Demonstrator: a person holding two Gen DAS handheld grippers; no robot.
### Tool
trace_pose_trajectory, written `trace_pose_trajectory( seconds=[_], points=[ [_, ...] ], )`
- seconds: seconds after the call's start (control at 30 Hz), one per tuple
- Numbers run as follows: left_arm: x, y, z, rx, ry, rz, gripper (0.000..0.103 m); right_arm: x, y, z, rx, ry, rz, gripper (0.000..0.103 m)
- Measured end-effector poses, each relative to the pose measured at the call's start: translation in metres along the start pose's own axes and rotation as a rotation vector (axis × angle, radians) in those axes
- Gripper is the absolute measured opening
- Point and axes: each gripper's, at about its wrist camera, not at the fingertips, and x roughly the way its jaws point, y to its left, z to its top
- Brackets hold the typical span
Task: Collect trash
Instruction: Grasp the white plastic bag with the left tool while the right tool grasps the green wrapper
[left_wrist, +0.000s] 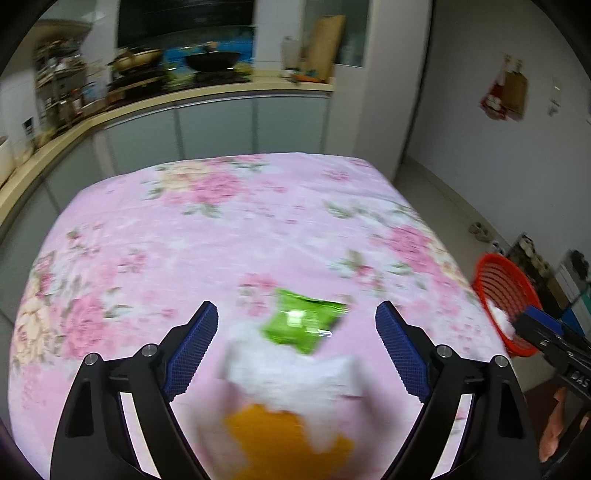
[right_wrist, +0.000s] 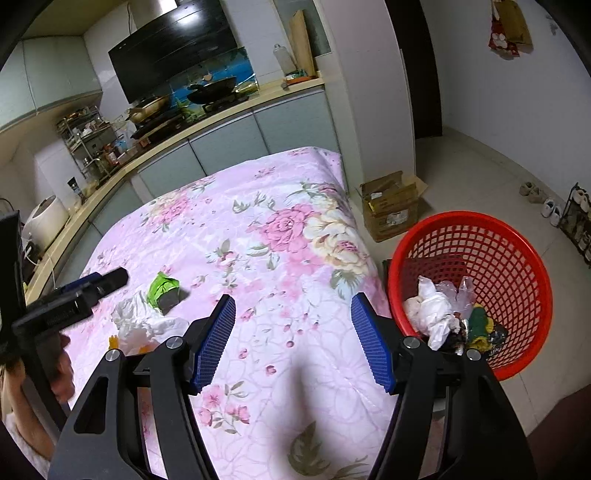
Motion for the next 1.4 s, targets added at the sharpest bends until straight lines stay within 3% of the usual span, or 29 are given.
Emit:
trace_pose_trajectory(
  seconds=[0.17, 0.33, 0.5, 0.67, 0.73, 0.87, 0.93, 1.1, 1.4],
  points=[
    [-0.006, 0.023, -0.004, -0.005, -0.008, -0.01, 0.089, 0.004, 0.001, 0.0, 0.005, 0.01, 0.003, 0.064],
    [0.008, 0.005, -0.023, 0.095, 0.068, -0.079, 0.09, 0.008, 0.002, -0.001, 0.009, 0.022, 0.008, 0.064],
    [0.03, -0.015, -0.037, 0.198, 0.129, -0.068, 0.09, 0.011, 0.007, -0.003, -0.007, 0.033, 0.015, 0.064],
    [0.041, -0.01, -0.039, 0.165, 0.142, -0.081, 0.09, 0.013, 0.007, -0.004, -0.004, 0.038, 0.01, 0.064],
    [0.045, -0.007, -0.04, 0.159, 0.147, -0.078, 0.086, 0.014, 0.006, -0.004, 0.0, 0.042, 0.007, 0.064],
    [0.053, -0.005, -0.042, 0.159, 0.181, -0.084, 0.061, 0.018, 0.006, -0.004, 0.002, 0.051, 0.006, 0.064],
    [0.056, -0.003, -0.042, 0.153, 0.186, -0.082, 0.055, 0.02, 0.007, -0.004, 0.0, 0.054, 0.005, 0.064],
    [0.056, 0.011, -0.035, 0.075, 0.18, -0.112, 0.027, 0.023, 0.011, -0.004, -0.006, 0.061, 0.005, 0.064],
    [0.036, 0.039, -0.027, -0.021, 0.112, -0.113, 0.02, 0.027, 0.02, -0.004, -0.029, 0.066, 0.002, 0.064]
  ],
)
